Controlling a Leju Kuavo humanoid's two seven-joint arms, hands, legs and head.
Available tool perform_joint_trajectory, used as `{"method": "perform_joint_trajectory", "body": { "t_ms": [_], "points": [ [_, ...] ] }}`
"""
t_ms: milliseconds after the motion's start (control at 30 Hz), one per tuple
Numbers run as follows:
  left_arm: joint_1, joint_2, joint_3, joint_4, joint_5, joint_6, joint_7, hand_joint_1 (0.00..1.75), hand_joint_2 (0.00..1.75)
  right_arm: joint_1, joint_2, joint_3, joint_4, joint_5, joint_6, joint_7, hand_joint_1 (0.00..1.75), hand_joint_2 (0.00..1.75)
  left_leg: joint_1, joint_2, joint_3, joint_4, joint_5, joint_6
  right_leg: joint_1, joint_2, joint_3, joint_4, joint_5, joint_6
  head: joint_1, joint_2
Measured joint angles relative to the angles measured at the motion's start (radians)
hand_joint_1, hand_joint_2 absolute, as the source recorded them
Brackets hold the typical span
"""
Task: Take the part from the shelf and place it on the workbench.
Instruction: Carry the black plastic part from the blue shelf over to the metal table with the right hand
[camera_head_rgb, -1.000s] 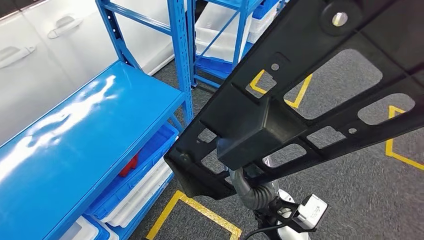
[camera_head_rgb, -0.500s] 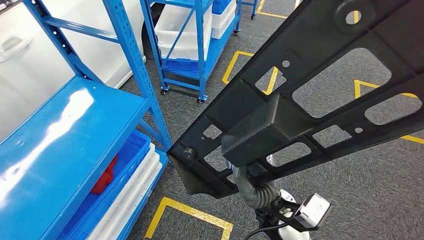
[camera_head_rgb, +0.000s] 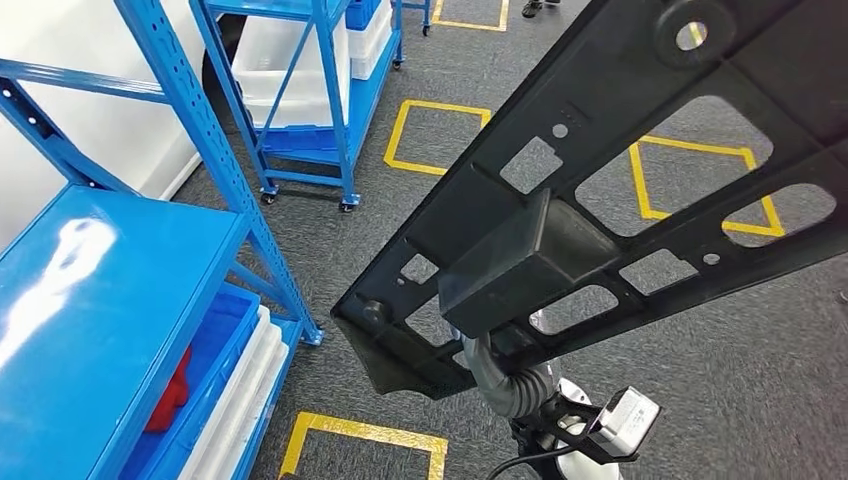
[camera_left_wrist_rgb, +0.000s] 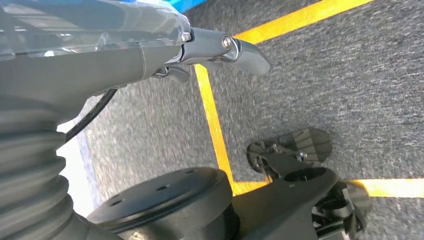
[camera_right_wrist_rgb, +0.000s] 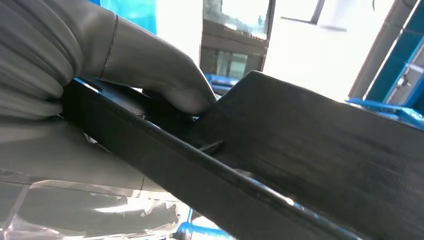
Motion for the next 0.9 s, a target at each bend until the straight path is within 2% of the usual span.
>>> {"method": "perform_joint_trajectory", "body": {
  "t_ms": [33, 67, 100, 133, 167, 233, 267, 300, 367, 400, 433, 500, 533, 567, 600, 633, 667, 700, 733, 767, 800, 867, 900],
  "points": [
    [0.002, 0.0, 0.0, 0.0, 0.0, 0.0, 0.0, 0.0, 1.75, 0.001, 0.0, 0.0, 0.0, -0.001, 0.0, 0.0, 1.75, 1.75, -0.003, 0.016, 0.0, 0.0, -0.001, 0.002, -0.002, -0.01, -0.034, 0.068, -0.027, 0.002, 0.0, 0.0],
    [0.003, 0.001, 0.0, 0.0, 0.0, 0.0, 0.001, 0.0, 1.75, 0.002, -0.001, 0.0, 0.001, -0.002, 0.0, -0.001, 1.75, 1.75, -0.005, 0.032, 0.0, 0.0, -0.002, 0.003, -0.003, -0.014, -0.057, 0.116, -0.04, 0.004, 0.0, 0.0],
    [0.003, 0.001, 0.0, 0.0, 0.0, 0.0, 0.001, 0.0, 1.75, 0.003, -0.001, -0.001, 0.002, -0.003, 0.0, -0.002, 1.75, 1.75, -0.007, 0.047, 0.0, 0.001, -0.003, 0.003, -0.005, -0.017, -0.063, 0.129, -0.035, 0.004, 0.0, 0.0],
    [0.002, 0.001, 0.0, 0.0, 0.0, 0.0, 0.001, 0.0, 1.75, 0.003, -0.001, -0.002, 0.003, -0.005, 0.0, -0.003, 1.75, 1.75, -0.008, 0.06, 0.001, 0.001, -0.005, 0.002, -0.005, -0.021, -0.047, 0.099, -0.012, 0.003, 0.0, 0.0],
    [0.001, 0.001, 0.0, 0.0, 0.0, 0.0, 0.001, 0.0, 1.75, 0.004, -0.001, -0.002, 0.003, -0.006, 0.001, -0.004, 1.75, 1.75, -0.009, 0.073, 0.003, 0.001, -0.007, 0.001, -0.005, -0.033, -0.01, 0.033, 0.02, 0.001, 0.0, 0.0],
    [-0.001, 0.001, 0.0, 0.0, 0.0, 0.0, 0.001, 0.0, 1.75, 0.002, -0.001, -0.003, 0.003, -0.008, 0.002, -0.006, 1.75, 1.75, -0.012, 0.093, 0.008, 0.001, -0.012, -0.006, 0.004, -0.078, 0.064, -0.107, 0.064, -0.01, 0.0, 0.0],
    [-0.001, 0.001, 0.0, 0.0, 0.0, 0.0, 0.001, 0.0, 1.75, 0.002, -0.001, -0.003, 0.003, -0.008, 0.003, -0.006, 1.75, 1.75, -0.014, 0.101, 0.011, 0.001, -0.014, -0.011, 0.009, -0.092, 0.084, -0.146, 0.071, -0.017, 0.0, 0.0],
    [-0.002, 0.001, 0.0, 0.0, 0.0, 0.0, 0.001, 0.0, 1.75, 0.001, -0.001, -0.003, 0.003, -0.008, 0.003, -0.007, 1.75, 1.75, -0.015, 0.109, 0.013, 0.0, -0.016, -0.016, 0.014, -0.097, 0.089, -0.159, 0.07, -0.023, 0.0, 0.0],
    [-0.004, 0.0, 0.0, 0.0, 0.0, 0.0, 0.002, 0.0, 1.75, 0.002, -0.002, -0.004, 0.003, -0.01, 0.006, -0.007, 1.75, 1.75, -0.015, 0.123, 0.018, -0.003, -0.02, -0.028, 0.014, -0.073, 0.089, -0.163, 0.074, -0.033, 0.0, 0.0],
    [-0.005, 0.0, 0.0, 0.0, 0.0, 0.0, 0.002, 0.0, 1.75, 0.001, -0.001, -0.005, 0.002, -0.01, 0.008, -0.008, 1.75, 1.75, -0.013, 0.113, 0.019, 0.003, -0.027, -0.033, 0.011, -0.062, 0.091, -0.167, 0.076, -0.039, 0.0, 0.0],
    [-0.006, 0.0, 0.0, 0.0, 0.0, 0.0, 0.002, 0.0, 1.75, 0.001, -0.001, -0.006, 0.002, -0.01, 0.01, -0.009, 1.75, 1.75, -0.011, 0.093, 0.012, 0.025, -0.044, -0.037, 0.008, -0.05, 0.093, -0.172, 0.079, -0.045, 0.0, 0.0],
    [-0.004, 0.0, 0.0, 0.0, 0.0, 0.0, 0.002, 0.0, 1.75, -0.001, 0.0, -0.006, 0.002, -0.01, 0.013, -0.011, 1.75, 1.75, -0.007, 0.04, -0.034, 0.132, -0.103, -0.043, 0.005, -0.026, 0.097, -0.176, 0.083, -0.054, 0.0, 0.0],
    [-0.002, 0.0, 0.0, 0.0, 0.001, 0.0, 0.002, 0.0, 1.75, -0.002, 0.001, -0.006, 0.002, -0.01, 0.014, -0.011, 1.75, 1.75, -0.006, 0.027, -0.068, 0.202, -0.132, -0.044, 0.006, -0.013, 0.097, -0.176, 0.083, -0.056, 0.0, 0.0],
    [-0.002, 0.0, 0.0, 0.0, 0.002, 0.0, 0.001, 0.0, 1.75, -0.001, 0.001, -0.006, 0.002, -0.01, 0.015, -0.012, 1.75, 1.75, -0.006, 0.022, -0.097, 0.258, -0.149, -0.045, 0.007, 0.001, 0.097, -0.175, 0.083, -0.057, 0.0, 0.0],
    [-0.002, 0.0, 0.0, 0.0, 0.002, 0.0, 0.002, 0.0, 1.75, -0.001, 0.001, -0.006, 0.002, -0.01, 0.015, -0.012, 1.75, 1.75, -0.006, 0.02, -0.113, 0.281, -0.145, -0.046, 0.007, 0.016, 0.098, -0.175, 0.082, -0.057, 0.0, 0.0],
    [-0.004, 0.0, 0.0, 0.0, 0.003, 0.0, 0.002, 0.0, 1.75, -0.001, 0.001, -0.006, 0.002, -0.01, 0.015, -0.012, 1.75, 1.75, -0.006, 0.018, -0.111, 0.267, -0.122, -0.045, 0.008, 0.032, 0.099, -0.174, 0.082, -0.057, 0.0, 0.0],
    [-0.004, 0.001, 0.0, 0.0, 0.003, 0.0, 0.002, 0.0, 1.75, -0.001, 0.001, -0.006, 0.002, -0.01, 0.015, -0.012, 1.75, 1.75, -0.006, 0.012, -0.091, 0.215, -0.084, -0.042, 0.008, 0.047, 0.101, -0.172, 0.082, -0.056, 0.0, 0.0],
    [-0.003, 0.002, 0.0, 0.0, 0.002, 0.0, 0.003, 0.0, 1.75, -0.002, 0.002, -0.006, 0.002, -0.011, 0.014, -0.012, 1.75, 1.75, -0.006, -0.008, -0.063, 0.144, -0.042, -0.038, 0.007, 0.061, 0.102, -0.171, 0.081, -0.055, 0.0, 0.0],
    [-0.002, 0.003, 0.0, 0.0, 0.003, 0.0, 0.003, 0.0, 1.75, -0.003, 0.002, -0.006, 0.002, -0.011, 0.014, -0.01, 1.75, 1.75, -0.004, -0.032, -0.038, 0.08, -0.014, -0.034, 0.007, 0.074, 0.101, -0.168, 0.08, -0.051, 0.0, 0.0],
    [-0.001, 0.004, 0.0, 0.0, 0.003, 0.0, 0.003, 0.0, 1.75, -0.004, 0.003, -0.006, 0.002, -0.013, 0.013, -0.008, 1.75, 1.75, -0.004, -0.053, -0.018, 0.032, 0.002, -0.031, 0.006, 0.086, 0.098, -0.166, 0.08, -0.046, 0.0, 0.0],
    [-0.001, 0.004, 0.0, 0.0, 0.003, 0.0, 0.003, 0.0, 1.75, -0.005, 0.004, -0.006, 0.002, -0.014, 0.013, -0.005, 1.75, 1.75, -0.005, -0.067, -0.009, 0.009, 0.004, -0.028, 0.004, 0.097, 0.093, -0.165, 0.082, -0.04, 0.0, 0.0],
    [-0.003, 0.004, 0.0, 0.0, 0.003, 0.0, 0.003, 0.0, 1.75, -0.007, 0.005, -0.006, 0.002, -0.017, 0.011, -0.001, 1.75, 1.75, -0.005, -0.057, -0.005, -0.001, 0.003, -0.02, 0.0, 0.117, 0.085, -0.167, 0.086, -0.025, 0.0, 0.0],
    [-0.003, 0.003, 0.0, 0.0, 0.003, 0.0, 0.002, 0.0, 1.75, -0.006, 0.005, -0.006, 0.002, -0.018, 0.01, 0.0, 1.75, 1.75, -0.004, -0.046, -0.003, -0.006, 0.006, -0.014, 0.001, 0.11, 0.082, -0.164, 0.084, -0.019, 0.0, 0.0]
  ]
}}
